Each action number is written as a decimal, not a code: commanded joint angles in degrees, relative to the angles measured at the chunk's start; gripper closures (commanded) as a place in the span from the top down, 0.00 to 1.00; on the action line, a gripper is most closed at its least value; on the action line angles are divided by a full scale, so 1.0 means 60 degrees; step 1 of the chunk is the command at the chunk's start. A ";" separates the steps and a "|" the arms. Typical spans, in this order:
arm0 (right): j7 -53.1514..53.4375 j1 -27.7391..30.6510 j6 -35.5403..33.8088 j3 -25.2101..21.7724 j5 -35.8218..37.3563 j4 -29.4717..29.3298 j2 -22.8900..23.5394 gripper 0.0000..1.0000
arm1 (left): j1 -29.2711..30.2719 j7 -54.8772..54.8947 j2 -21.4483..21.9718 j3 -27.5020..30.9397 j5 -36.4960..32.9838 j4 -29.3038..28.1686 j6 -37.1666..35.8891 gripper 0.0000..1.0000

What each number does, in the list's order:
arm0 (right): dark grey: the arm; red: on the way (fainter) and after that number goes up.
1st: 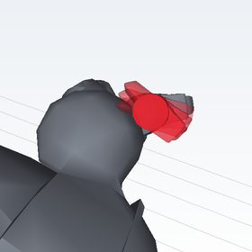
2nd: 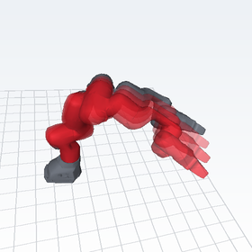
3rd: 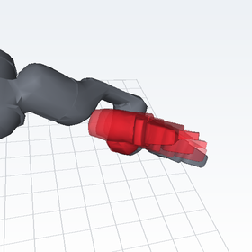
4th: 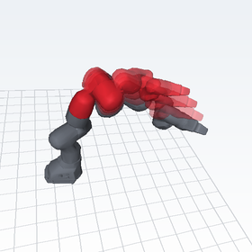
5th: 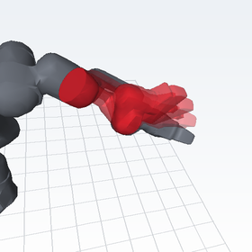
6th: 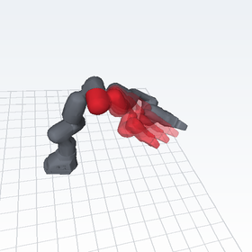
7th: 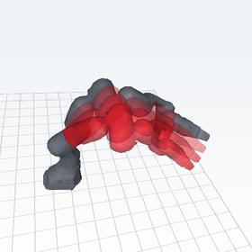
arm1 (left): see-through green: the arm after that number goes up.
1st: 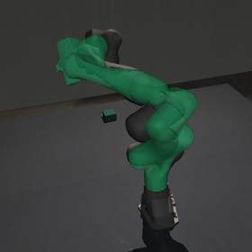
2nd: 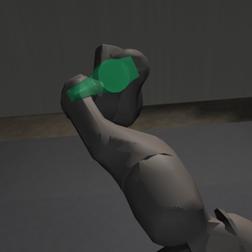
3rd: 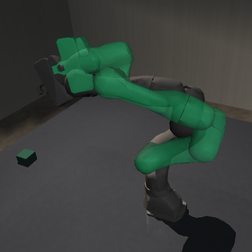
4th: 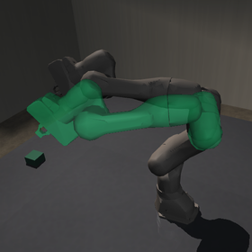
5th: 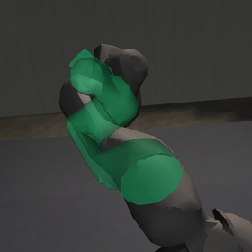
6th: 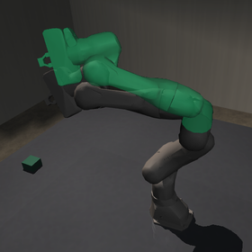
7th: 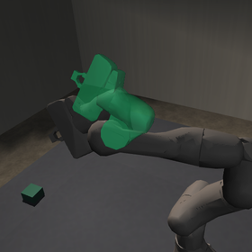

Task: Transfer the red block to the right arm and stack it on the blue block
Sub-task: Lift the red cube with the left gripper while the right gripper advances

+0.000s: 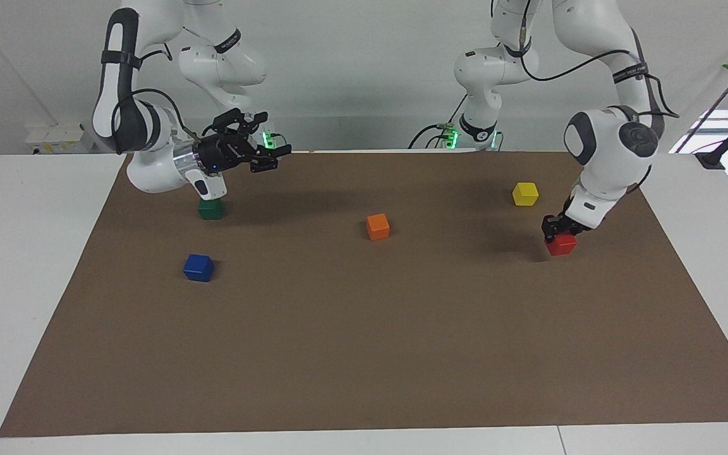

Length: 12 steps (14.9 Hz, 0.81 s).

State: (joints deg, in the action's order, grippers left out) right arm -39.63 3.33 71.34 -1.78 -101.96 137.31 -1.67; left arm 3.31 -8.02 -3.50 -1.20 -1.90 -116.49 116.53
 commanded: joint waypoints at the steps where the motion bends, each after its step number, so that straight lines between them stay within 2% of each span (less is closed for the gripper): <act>1: -0.0787 -0.0333 0.0484 0.0004 -0.0233 0.0083 0.0278 1.00 | -0.0169 -0.1633 -0.0223 -0.0034 0.0371 0.1528 -0.1768 0.00; 3: -0.1099 -0.0831 0.0838 0.0004 -0.0858 0.0127 0.0308 1.00 | -0.0272 -0.3093 -0.0164 -0.0034 0.1309 0.1981 -0.2426 0.00; 5: -0.1581 -0.1401 0.1320 0.0004 -0.1489 0.0171 0.0294 1.00 | -0.0287 -0.4487 -0.0237 -0.0165 0.1501 0.2655 -0.3349 0.00; 7: -0.1860 -0.2001 0.1498 0.0004 -0.2425 0.0186 0.0323 1.00 | -0.0273 -0.5644 -0.0252 -0.0210 0.2654 0.3212 -0.4053 0.00; 12: -0.2183 -0.3014 0.1907 0.0004 -0.3922 0.0186 0.0426 1.00 | -0.0273 -0.8985 -0.0281 -0.0605 0.4180 0.3903 -0.4962 0.00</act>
State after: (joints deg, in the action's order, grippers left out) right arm -51.02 -13.71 81.70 -1.74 -122.85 137.83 0.86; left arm 1.82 -55.21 -3.79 -4.37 19.94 -96.05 90.15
